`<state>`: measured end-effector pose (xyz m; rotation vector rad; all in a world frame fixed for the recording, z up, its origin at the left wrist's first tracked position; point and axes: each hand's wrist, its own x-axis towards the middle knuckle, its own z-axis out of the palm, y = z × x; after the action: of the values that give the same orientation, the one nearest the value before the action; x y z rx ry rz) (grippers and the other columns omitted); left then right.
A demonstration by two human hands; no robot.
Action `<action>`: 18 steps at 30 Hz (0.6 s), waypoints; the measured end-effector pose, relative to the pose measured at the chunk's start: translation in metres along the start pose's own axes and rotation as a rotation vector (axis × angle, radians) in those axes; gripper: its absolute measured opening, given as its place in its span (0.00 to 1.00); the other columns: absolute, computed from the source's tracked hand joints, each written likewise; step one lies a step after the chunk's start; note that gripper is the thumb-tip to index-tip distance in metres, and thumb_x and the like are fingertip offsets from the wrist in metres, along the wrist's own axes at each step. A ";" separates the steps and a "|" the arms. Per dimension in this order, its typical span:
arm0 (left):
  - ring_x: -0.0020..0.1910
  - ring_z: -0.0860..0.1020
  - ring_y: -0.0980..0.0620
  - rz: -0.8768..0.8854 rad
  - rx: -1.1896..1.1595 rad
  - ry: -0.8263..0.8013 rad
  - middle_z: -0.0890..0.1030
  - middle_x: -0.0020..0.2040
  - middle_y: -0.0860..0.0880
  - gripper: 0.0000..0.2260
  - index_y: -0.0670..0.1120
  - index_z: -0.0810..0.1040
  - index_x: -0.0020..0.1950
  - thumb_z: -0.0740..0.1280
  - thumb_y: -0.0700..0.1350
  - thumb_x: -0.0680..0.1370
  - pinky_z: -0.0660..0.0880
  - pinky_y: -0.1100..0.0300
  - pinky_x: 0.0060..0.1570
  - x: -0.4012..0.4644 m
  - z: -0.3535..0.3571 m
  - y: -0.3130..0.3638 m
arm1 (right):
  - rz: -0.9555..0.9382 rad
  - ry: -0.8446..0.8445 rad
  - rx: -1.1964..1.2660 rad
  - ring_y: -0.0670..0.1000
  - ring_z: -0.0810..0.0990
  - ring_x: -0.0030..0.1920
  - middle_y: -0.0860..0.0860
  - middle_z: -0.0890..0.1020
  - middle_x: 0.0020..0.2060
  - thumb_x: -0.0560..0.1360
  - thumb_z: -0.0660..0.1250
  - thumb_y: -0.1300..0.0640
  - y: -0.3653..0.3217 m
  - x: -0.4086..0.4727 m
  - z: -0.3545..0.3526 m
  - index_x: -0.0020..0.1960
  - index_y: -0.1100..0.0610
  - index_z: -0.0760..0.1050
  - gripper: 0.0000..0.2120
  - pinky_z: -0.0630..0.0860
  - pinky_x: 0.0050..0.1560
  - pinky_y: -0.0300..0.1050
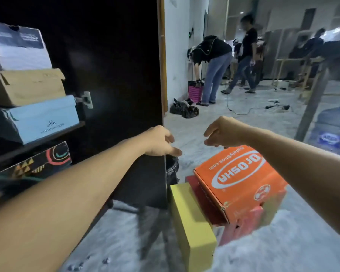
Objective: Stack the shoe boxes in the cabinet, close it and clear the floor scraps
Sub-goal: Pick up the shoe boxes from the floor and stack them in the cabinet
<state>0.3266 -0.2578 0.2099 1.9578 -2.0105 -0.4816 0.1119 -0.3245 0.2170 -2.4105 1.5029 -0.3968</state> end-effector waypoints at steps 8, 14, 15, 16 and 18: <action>0.51 0.75 0.53 -0.014 -0.111 -0.221 0.77 0.51 0.52 0.19 0.47 0.79 0.59 0.75 0.53 0.71 0.74 0.55 0.56 0.028 0.123 0.027 | 0.220 0.016 -0.051 0.53 0.82 0.54 0.52 0.85 0.51 0.70 0.75 0.51 0.117 -0.036 0.047 0.55 0.54 0.82 0.16 0.75 0.59 0.48; 0.68 0.71 0.48 -0.175 -0.329 -0.301 0.71 0.70 0.46 0.33 0.43 0.65 0.74 0.75 0.48 0.73 0.68 0.63 0.56 0.063 0.201 0.028 | 0.351 0.166 -0.141 0.54 0.79 0.60 0.51 0.82 0.58 0.69 0.75 0.52 0.207 -0.038 0.049 0.59 0.55 0.81 0.20 0.72 0.62 0.46; 0.69 0.69 0.48 -0.206 -0.364 -0.302 0.68 0.72 0.46 0.36 0.43 0.62 0.75 0.75 0.48 0.72 0.68 0.62 0.59 0.069 0.212 0.029 | 0.381 0.183 -0.155 0.55 0.78 0.61 0.52 0.81 0.60 0.68 0.75 0.52 0.222 -0.036 0.049 0.61 0.54 0.79 0.22 0.73 0.63 0.48; 0.70 0.68 0.48 -0.226 -0.404 -0.301 0.67 0.73 0.46 0.38 0.43 0.60 0.76 0.75 0.49 0.72 0.67 0.62 0.61 0.073 0.221 0.030 | 0.409 0.196 -0.166 0.57 0.77 0.62 0.54 0.80 0.62 0.68 0.75 0.51 0.235 -0.032 0.048 0.63 0.54 0.78 0.25 0.73 0.63 0.50; 0.66 0.69 0.51 -0.271 -0.489 -0.301 0.67 0.72 0.48 0.40 0.44 0.57 0.76 0.76 0.48 0.71 0.66 0.63 0.59 0.081 0.239 0.032 | 0.449 0.206 -0.191 0.60 0.73 0.64 0.57 0.76 0.64 0.65 0.76 0.48 0.258 -0.022 0.044 0.68 0.53 0.73 0.33 0.73 0.63 0.51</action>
<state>0.1922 -0.3304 0.0066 1.9221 -1.5693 -1.2647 -0.0947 -0.4105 0.0788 -2.1178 2.1967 -0.4250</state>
